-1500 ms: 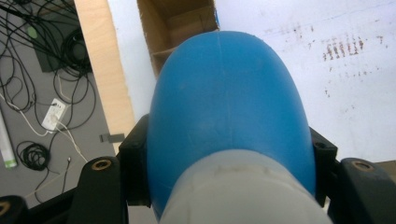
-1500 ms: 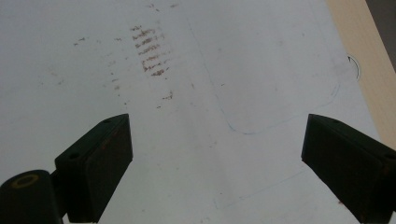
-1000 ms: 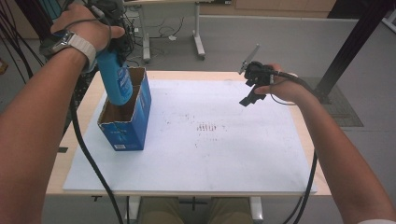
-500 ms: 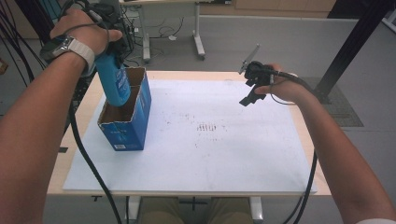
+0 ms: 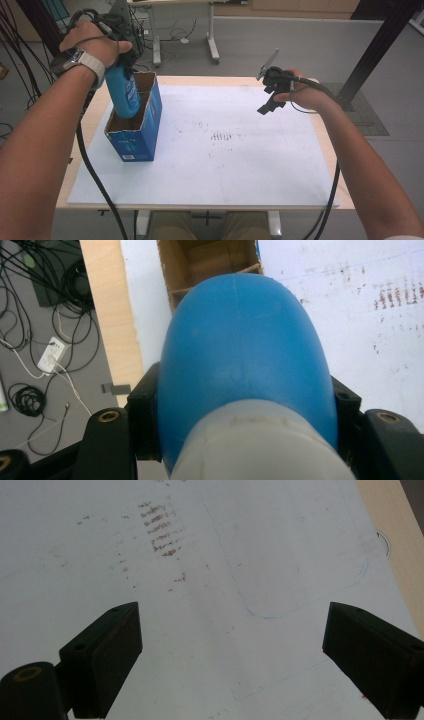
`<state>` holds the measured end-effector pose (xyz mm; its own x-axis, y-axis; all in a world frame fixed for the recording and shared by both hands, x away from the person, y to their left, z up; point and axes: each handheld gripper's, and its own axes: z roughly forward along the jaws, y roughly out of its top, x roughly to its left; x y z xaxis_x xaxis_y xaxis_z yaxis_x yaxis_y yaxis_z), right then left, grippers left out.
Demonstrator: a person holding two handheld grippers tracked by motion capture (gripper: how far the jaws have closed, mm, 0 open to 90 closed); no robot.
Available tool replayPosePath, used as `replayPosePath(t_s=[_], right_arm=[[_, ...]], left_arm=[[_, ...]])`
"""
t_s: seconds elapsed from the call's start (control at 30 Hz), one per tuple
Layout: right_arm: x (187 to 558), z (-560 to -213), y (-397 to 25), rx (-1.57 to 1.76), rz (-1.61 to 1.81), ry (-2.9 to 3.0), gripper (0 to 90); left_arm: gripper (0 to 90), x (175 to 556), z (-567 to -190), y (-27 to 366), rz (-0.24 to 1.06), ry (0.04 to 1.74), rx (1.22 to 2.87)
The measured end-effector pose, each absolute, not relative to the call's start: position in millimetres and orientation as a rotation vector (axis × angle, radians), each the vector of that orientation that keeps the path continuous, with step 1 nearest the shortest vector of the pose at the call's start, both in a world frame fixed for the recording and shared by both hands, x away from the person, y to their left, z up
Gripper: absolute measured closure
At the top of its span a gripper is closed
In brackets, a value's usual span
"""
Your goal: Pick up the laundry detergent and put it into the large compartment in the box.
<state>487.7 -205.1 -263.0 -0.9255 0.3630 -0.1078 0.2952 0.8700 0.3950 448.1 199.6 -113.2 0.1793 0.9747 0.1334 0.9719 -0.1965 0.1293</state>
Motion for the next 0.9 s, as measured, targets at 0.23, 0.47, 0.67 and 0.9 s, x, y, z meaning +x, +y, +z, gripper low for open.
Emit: replayPosePath(t_s=[0.23, 0.47, 0.67, 0.9], right_arm=[[486.8, -262.8, -207.2, 0.513, 0.567, 2.860, 8.8], [486.6, -265.6, -209.8, 0.523, 0.564, 2.863, 8.8], [487.1, -266.6, -210.8, 0.525, 0.567, 2.864, 8.8], [486.8, -270.1, -211.4, 0.529, 0.563, 2.869, 8.8]], left_arm=[[37.8, 449.3, -122.6, 200.0, 0.278, 1.983, 2.396], [37.8, 451.3, -134.5, 201.3, 0.277, 1.991, 2.399], [37.8, 452.8, -142.7, 204.4, 0.266, 2.002, 2.397], [37.8, 452.6, -151.8, 207.8, 0.269, 2.004, 2.393]])
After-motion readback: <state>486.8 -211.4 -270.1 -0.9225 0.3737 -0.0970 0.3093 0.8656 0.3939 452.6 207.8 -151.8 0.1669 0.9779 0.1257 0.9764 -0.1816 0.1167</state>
